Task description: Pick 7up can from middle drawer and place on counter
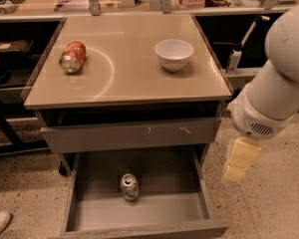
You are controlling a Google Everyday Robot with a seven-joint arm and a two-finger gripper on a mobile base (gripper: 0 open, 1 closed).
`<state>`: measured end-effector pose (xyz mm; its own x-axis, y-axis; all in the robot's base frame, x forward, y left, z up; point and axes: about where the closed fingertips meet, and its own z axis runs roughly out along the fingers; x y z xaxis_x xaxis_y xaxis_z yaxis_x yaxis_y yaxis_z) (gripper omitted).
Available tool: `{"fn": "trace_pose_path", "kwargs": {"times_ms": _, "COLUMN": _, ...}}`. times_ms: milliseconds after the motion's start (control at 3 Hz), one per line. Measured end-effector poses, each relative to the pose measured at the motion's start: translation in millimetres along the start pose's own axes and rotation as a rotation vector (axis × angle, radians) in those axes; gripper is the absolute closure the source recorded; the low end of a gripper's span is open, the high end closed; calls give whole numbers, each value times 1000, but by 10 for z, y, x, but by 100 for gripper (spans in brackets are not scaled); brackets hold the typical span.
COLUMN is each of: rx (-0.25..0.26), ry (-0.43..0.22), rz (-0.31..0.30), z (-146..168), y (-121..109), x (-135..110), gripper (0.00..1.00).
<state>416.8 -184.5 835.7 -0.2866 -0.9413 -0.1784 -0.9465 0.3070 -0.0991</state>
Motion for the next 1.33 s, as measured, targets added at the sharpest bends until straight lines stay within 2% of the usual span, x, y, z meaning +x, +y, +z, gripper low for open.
{"fn": "trace_pose_path", "kwargs": {"times_ms": 333, "rx": -115, "ry": -31, "rz": 37, "z": 459, "y": 196, "x": 59, "gripper": 0}}
{"fn": "trace_pose_path", "kwargs": {"times_ms": 667, "rx": -125, "ry": -34, "rz": 39, "z": 488, "y": 211, "x": 57, "gripper": 0}}
{"fn": "trace_pose_path", "kwargs": {"times_ms": 1000, "rx": -177, "ry": -105, "rz": 75, "z": 814, "y": 368, "x": -39, "gripper": 0}}
{"fn": "trace_pose_path", "kwargs": {"times_ms": 1333, "rx": -236, "ry": -234, "rz": 161, "z": 1298, "y": 491, "x": -296, "gripper": 0}}
